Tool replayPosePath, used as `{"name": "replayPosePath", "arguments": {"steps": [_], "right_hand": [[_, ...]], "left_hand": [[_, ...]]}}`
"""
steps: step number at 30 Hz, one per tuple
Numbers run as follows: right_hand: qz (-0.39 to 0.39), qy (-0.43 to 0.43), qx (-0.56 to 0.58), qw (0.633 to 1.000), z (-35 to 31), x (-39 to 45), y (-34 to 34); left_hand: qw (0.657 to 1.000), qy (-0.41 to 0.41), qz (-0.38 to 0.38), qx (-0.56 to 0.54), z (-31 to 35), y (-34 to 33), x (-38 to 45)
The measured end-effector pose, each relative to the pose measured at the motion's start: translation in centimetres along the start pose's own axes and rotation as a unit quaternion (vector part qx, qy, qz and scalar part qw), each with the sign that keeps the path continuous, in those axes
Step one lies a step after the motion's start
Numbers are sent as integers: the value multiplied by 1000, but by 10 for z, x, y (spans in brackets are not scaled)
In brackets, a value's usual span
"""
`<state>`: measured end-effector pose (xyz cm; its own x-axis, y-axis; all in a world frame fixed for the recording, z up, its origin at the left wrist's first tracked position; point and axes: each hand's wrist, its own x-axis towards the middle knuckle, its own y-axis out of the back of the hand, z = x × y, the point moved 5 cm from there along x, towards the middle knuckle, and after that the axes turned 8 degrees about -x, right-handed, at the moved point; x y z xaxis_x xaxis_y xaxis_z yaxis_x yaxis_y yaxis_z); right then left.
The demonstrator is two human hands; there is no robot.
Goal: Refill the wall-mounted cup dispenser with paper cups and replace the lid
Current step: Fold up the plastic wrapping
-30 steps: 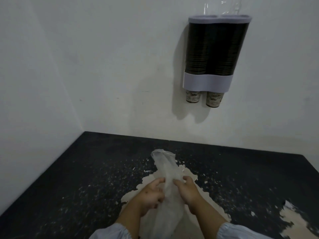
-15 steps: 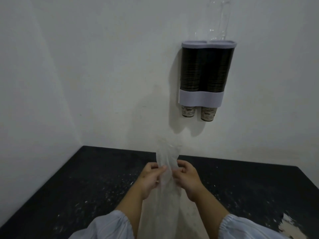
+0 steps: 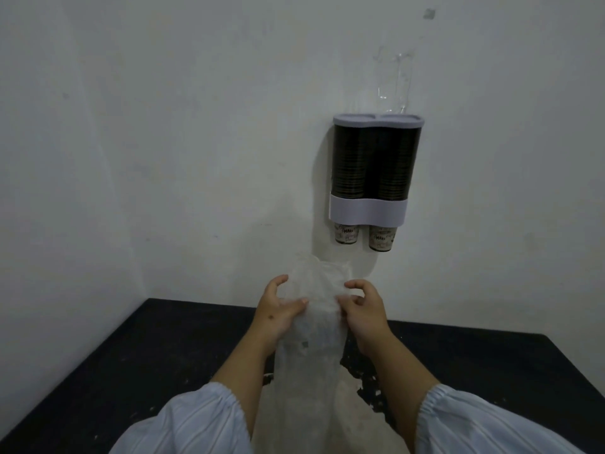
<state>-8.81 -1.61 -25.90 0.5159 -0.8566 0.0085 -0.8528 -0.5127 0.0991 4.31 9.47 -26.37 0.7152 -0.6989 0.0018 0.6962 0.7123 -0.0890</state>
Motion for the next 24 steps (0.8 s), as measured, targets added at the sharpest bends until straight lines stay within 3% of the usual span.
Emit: {"name": "replayPosePath", "arguments": {"steps": [8, 16, 20, 24], "right_hand": [[-20, 55, -51, 997, -25, -1, -2], [-15, 131, -161, 978, -60, -6, 2], [-5, 146, -128, 981, -77, -13, 3], [-27, 142, -84, 986, -88, -20, 5]], "left_hand": [[990, -98, -41, 88, 31, -4, 2], [968, -154, -15, 196, 64, -1, -4], [956, -215, 14, 199, 83, 1, -10], [968, -198, 6, 153, 90, 0, -14]]}}
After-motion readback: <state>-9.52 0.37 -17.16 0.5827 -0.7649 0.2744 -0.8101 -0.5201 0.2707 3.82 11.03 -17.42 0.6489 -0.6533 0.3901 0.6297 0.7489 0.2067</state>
